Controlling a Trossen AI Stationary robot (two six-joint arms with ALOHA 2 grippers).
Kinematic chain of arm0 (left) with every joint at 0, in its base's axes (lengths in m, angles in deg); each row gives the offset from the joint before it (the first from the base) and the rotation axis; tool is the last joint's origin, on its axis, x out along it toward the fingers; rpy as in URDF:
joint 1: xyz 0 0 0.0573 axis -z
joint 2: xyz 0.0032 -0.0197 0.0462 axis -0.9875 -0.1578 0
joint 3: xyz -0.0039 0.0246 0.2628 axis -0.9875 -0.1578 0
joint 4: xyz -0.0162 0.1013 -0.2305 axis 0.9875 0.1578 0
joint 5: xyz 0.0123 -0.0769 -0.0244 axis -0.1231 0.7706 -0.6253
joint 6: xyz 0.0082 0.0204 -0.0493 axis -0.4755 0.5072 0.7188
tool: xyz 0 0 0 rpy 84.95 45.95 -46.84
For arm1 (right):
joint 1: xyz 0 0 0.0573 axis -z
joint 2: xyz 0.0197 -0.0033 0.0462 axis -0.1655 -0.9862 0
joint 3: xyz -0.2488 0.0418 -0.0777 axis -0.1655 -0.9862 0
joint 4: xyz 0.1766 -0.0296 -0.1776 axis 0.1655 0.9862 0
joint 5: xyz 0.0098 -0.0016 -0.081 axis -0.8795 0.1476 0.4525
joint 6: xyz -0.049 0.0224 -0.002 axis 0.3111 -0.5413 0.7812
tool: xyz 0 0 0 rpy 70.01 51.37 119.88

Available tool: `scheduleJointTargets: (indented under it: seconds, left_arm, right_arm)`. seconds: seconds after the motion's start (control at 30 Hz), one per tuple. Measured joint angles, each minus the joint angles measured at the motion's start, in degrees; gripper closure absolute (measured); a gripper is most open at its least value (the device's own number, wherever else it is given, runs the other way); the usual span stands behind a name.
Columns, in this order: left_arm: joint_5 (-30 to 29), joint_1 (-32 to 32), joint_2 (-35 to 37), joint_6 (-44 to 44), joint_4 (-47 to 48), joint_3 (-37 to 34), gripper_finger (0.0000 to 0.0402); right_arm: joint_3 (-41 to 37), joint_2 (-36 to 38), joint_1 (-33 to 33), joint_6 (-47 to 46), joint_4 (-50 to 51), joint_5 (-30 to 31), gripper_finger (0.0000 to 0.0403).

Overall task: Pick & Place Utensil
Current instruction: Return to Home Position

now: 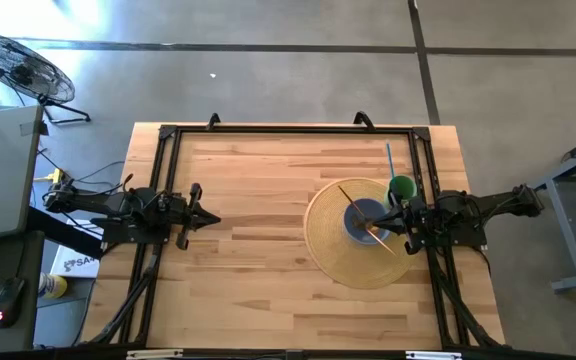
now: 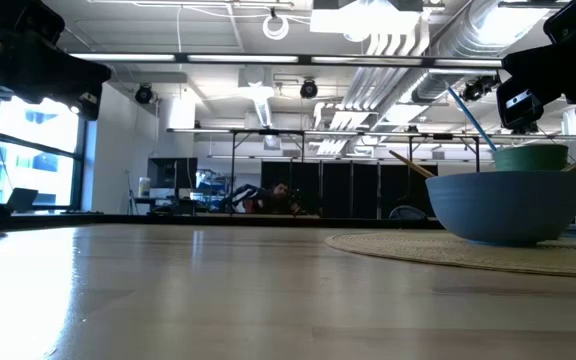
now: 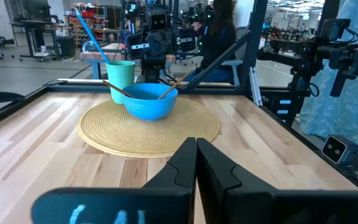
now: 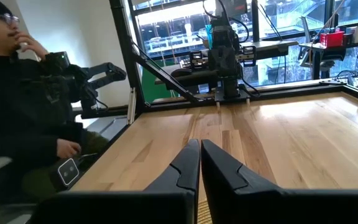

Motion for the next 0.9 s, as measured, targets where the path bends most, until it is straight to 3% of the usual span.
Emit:
scheduleJointTargets:
  seconds: [0.9]
  left_arm:
    - [0.02, 0.0, 0.0, 0.01, 0.01, 0.0, 0.04]
  right_arm:
    - [0.02, -0.02, 0.02, 0.01, 0.0, 0.0, 0.0395]
